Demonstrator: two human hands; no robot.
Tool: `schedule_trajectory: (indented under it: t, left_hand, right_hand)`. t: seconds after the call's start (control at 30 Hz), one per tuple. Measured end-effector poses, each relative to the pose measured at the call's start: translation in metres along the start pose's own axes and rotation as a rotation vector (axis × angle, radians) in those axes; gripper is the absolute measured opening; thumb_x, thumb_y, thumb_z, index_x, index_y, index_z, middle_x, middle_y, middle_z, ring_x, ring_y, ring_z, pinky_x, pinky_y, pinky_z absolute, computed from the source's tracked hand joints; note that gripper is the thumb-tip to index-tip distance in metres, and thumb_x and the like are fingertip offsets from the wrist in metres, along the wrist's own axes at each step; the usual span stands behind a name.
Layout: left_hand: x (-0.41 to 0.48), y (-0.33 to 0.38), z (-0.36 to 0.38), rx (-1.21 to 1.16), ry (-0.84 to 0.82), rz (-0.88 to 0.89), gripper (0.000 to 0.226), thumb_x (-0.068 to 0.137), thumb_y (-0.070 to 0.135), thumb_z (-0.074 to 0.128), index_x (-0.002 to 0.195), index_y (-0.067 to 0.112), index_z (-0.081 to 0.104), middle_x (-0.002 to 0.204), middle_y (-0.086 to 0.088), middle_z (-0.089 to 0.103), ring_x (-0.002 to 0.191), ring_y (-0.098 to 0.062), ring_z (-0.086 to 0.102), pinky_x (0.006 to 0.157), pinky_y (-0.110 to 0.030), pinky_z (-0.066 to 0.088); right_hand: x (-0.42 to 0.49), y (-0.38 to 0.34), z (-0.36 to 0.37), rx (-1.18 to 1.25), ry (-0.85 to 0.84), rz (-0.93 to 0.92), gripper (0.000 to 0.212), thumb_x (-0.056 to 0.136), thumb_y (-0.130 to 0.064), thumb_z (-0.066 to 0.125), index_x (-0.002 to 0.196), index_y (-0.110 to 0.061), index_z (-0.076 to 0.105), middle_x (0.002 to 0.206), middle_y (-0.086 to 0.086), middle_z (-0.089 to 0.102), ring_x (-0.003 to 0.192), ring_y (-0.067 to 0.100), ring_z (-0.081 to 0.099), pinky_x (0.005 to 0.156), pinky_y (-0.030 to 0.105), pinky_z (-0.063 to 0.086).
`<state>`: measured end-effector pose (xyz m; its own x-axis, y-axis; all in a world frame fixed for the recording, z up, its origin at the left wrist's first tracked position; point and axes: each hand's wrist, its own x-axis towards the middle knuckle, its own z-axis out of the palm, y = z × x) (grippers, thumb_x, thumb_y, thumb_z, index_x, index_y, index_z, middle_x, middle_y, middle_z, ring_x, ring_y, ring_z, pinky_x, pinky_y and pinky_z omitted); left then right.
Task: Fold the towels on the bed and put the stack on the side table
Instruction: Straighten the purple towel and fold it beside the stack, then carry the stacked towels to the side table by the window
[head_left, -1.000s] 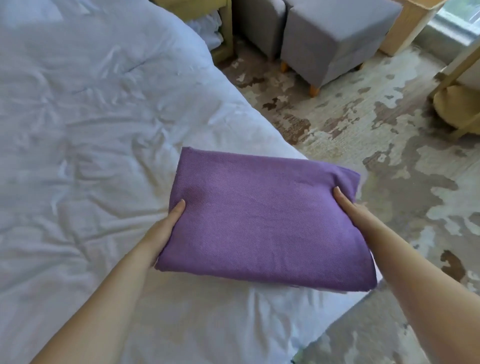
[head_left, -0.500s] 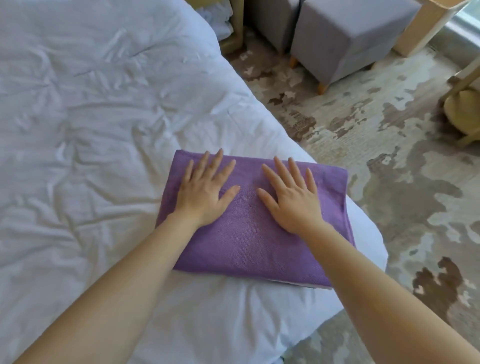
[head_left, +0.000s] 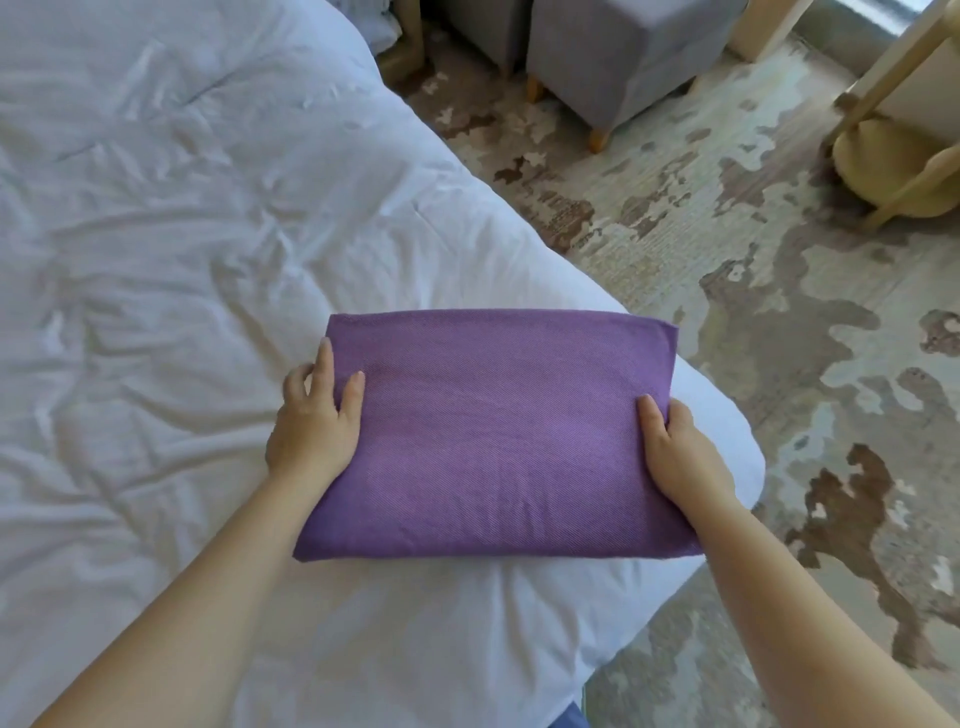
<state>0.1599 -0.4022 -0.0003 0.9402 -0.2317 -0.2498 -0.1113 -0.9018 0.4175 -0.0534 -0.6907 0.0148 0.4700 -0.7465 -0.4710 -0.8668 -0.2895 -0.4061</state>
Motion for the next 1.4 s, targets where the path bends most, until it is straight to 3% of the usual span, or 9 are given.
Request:
schedule_trajectory:
  t: [0.07, 0.13, 0.47, 0.63, 0.8, 1.0, 1.2, 1.33, 1.4]
  left_hand:
    - [-0.015, -0.001, -0.005, 0.086, 0.021, -0.050, 0.062, 0.096, 0.057, 0.024, 0.151, 0.031, 0.014, 0.136, -0.014, 0.041, 0.112, -0.039, 0.054, 0.087, -0.048, 0.044]
    - [-0.017, -0.002, -0.009, 0.062, 0.082, 0.005, 0.058, 0.099, 0.049, 0.026, 0.151, 0.026, 0.019, 0.135, -0.016, 0.046, 0.113, -0.040, 0.053, 0.086, -0.049, 0.045]
    - [0.017, -0.031, 0.026, -0.398, 0.014, 0.056, 0.053, 0.099, 0.042, 0.040, 0.148, 0.023, 0.030, 0.142, -0.011, 0.047, 0.128, -0.028, 0.046, 0.101, -0.027, 0.034]
    - [0.017, -0.049, 0.010, -0.825, -0.489, -0.284, 0.085, 0.070, 0.080, 0.053, 0.128, 0.018, 0.059, 0.125, -0.009, 0.064, 0.111, -0.025, 0.063, 0.101, -0.042, 0.045]
    - [0.005, -0.060, 0.002, -1.093, -0.791, -0.355, 0.065, 0.061, 0.074, 0.070, 0.109, 0.030, 0.072, 0.119, -0.002, 0.068, 0.109, -0.020, 0.065, 0.082, -0.032, 0.053]
    - [-0.003, -0.048, 0.006, -1.302, -0.710, -0.375, 0.046, 0.071, 0.054, 0.071, 0.105, 0.023, 0.075, 0.116, -0.008, 0.069, 0.102, -0.025, 0.068, 0.073, -0.031, 0.057]
    - [-0.009, -0.030, -0.024, -1.315, -0.734, -0.353, 0.045, 0.078, 0.053, 0.068, 0.108, 0.020, 0.074, 0.115, -0.007, 0.070, 0.102, -0.024, 0.068, 0.075, -0.031, 0.057]
    - [-0.016, -0.001, -0.066, -1.258, -0.679, -0.286, 0.040, 0.079, 0.055, 0.067, 0.103, 0.024, 0.075, 0.114, -0.004, 0.071, 0.103, -0.021, 0.068, 0.071, -0.026, 0.057]
    - [-0.022, 0.021, -0.089, -1.214, -0.645, -0.260, 0.037, 0.076, 0.055, 0.068, 0.094, 0.024, 0.078, 0.106, -0.004, 0.073, 0.095, -0.020, 0.071, 0.064, -0.024, 0.057]
  right_hand:
    - [-0.015, 0.006, 0.001, -0.063, 0.081, 0.016, 0.049, 0.092, -0.064, 0.020, 0.100, -0.020, 0.040, 0.078, -0.002, 0.055, 0.078, 0.027, 0.050, 0.073, 0.041, 0.036]
    - [-0.024, 0.008, -0.001, -0.025, 0.171, 0.003, 0.044, 0.094, -0.060, 0.023, 0.091, -0.020, 0.040, 0.068, -0.007, 0.045, 0.072, 0.025, 0.045, 0.069, 0.039, 0.033]
    - [-0.009, 0.018, 0.039, 0.272, 0.061, 0.063, 0.046, 0.097, -0.059, 0.020, 0.100, -0.019, 0.043, 0.097, 0.004, 0.054, 0.090, 0.026, 0.049, 0.079, 0.039, 0.033]
    - [0.001, 0.023, 0.026, 0.490, -0.138, 0.158, 0.074, 0.087, -0.075, 0.022, 0.134, -0.023, 0.045, 0.119, -0.003, 0.048, 0.111, 0.019, 0.047, 0.096, 0.034, 0.030]
    - [0.005, 0.026, 0.026, 0.790, -0.253, 0.225, 0.059, 0.061, -0.086, 0.051, 0.098, -0.044, 0.071, 0.099, -0.012, 0.073, 0.089, 0.009, 0.070, 0.082, 0.032, 0.046]
    - [0.004, 0.022, 0.020, 0.839, -0.255, 0.149, 0.035, 0.063, -0.085, 0.049, 0.078, -0.060, 0.068, 0.087, -0.019, 0.073, 0.076, 0.002, 0.070, 0.070, 0.029, 0.045]
    - [-0.018, 0.019, -0.007, 0.840, -0.141, 0.104, 0.021, 0.071, -0.071, 0.061, 0.087, -0.058, 0.068, 0.088, -0.020, 0.073, 0.077, 0.001, 0.070, 0.069, 0.027, 0.047]
    - [-0.031, 0.015, -0.041, 0.749, -0.009, 0.085, 0.043, 0.078, -0.069, 0.055, 0.111, -0.042, 0.063, 0.115, -0.014, 0.066, 0.102, 0.009, 0.063, 0.095, 0.036, 0.046]
    - [-0.039, 0.012, -0.065, 0.766, -0.023, 0.096, 0.042, 0.085, -0.062, 0.053, 0.106, -0.029, 0.065, 0.116, -0.007, 0.065, 0.095, 0.007, 0.060, 0.091, 0.030, 0.043]
